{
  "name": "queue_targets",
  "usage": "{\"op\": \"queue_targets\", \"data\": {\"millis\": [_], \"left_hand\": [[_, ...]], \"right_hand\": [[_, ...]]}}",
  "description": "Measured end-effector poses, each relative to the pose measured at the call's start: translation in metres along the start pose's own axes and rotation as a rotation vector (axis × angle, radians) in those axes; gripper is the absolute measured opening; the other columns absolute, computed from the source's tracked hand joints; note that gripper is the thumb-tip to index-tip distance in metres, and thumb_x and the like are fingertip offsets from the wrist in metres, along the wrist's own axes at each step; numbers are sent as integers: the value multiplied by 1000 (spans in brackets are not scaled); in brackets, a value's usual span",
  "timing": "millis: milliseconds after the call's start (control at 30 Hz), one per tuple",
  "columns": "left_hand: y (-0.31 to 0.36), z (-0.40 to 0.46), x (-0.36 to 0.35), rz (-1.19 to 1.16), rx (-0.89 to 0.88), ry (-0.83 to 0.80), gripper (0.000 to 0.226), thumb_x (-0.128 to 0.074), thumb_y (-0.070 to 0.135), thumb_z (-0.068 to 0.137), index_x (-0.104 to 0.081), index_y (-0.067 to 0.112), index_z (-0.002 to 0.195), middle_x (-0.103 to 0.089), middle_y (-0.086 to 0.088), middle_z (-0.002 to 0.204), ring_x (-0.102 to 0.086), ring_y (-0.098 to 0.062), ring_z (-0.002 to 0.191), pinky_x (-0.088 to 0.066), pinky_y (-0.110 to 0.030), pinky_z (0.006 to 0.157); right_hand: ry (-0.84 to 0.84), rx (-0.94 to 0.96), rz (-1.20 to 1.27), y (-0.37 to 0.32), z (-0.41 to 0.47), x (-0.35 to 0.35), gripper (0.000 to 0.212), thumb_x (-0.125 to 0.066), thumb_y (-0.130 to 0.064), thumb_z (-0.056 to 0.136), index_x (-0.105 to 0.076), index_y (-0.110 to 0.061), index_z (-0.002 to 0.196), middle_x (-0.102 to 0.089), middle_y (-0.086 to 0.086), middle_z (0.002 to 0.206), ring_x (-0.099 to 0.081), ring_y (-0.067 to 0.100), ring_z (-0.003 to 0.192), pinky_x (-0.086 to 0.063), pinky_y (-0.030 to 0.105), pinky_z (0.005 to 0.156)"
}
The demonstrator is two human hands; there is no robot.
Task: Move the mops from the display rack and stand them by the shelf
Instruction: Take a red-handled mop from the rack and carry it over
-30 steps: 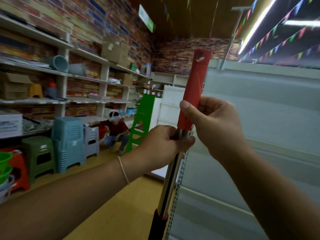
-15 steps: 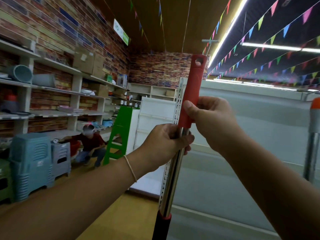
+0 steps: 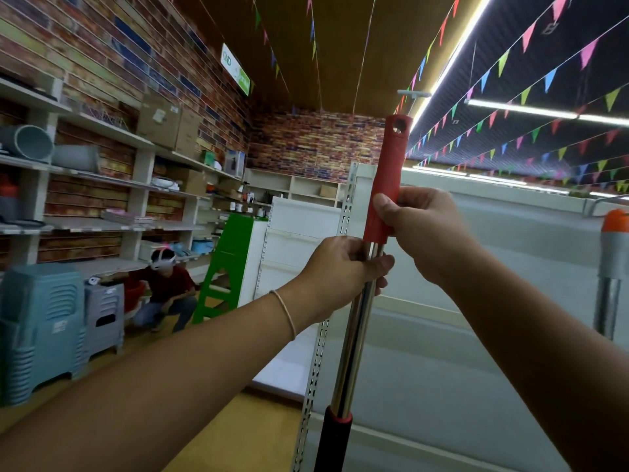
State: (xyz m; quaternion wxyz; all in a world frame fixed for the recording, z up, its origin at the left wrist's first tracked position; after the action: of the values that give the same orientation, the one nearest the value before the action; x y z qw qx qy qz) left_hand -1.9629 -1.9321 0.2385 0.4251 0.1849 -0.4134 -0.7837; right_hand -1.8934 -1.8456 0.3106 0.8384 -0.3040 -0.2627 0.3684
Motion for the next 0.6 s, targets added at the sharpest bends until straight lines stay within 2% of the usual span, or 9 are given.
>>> {"op": "queue_targets", "data": {"millis": [100, 200, 400, 600], "left_hand": [[-2, 5, -3, 22, -4, -11, 12, -68, 14, 88, -65, 4, 94, -68, -8, 74, -70, -29, 77, -57, -51, 83], [-4, 9, -6, -6, 3, -13, 9, -67, 13, 89, -64, 4, 93, -67, -8, 75, -68, -28, 76, -57, -52, 84], [-17, 20, -8, -31, 35, 3, 5, -66, 11, 90, -64, 6, 92, -66, -7, 73, -67, -25, 72, -58, -47, 82], [-40, 32, -11, -39, 103, -2, 5, -63, 10, 91, -63, 5, 93, -65, -9, 78, -67, -22, 71, -59, -38, 77]], "right_hand": [[12, 18, 3, 4, 3, 3, 15, -67, -27, 92, -64, -28, 78, -73, -7, 75, -70, 4, 64, -50, 14, 56], [24, 35, 12, 7, 8, 6, 16, -69, -26, 91, -65, -27, 76, -72, -9, 69, -70, 1, 61, -50, 13, 55], [-2, 29, -17, 21, 21, 3, 13, -69, -27, 91, -67, -22, 80, -73, -1, 78, -70, 8, 66, -54, 19, 62], [-4, -26, -41, 50, 36, -2, 11, -69, -29, 91, -67, -20, 84, -73, 1, 81, -70, 11, 72, -51, 20, 60]]}}
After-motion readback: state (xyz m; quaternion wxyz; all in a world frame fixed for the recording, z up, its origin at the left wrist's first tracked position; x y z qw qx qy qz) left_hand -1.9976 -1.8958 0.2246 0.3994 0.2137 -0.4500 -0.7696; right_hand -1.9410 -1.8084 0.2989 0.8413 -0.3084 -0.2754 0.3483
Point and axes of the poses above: each hand's wrist, its own z-axis towards the middle knuckle, its own x-axis out of the back of the hand, y = z × x, the point moved 6 cm from there along z, towards the middle knuckle
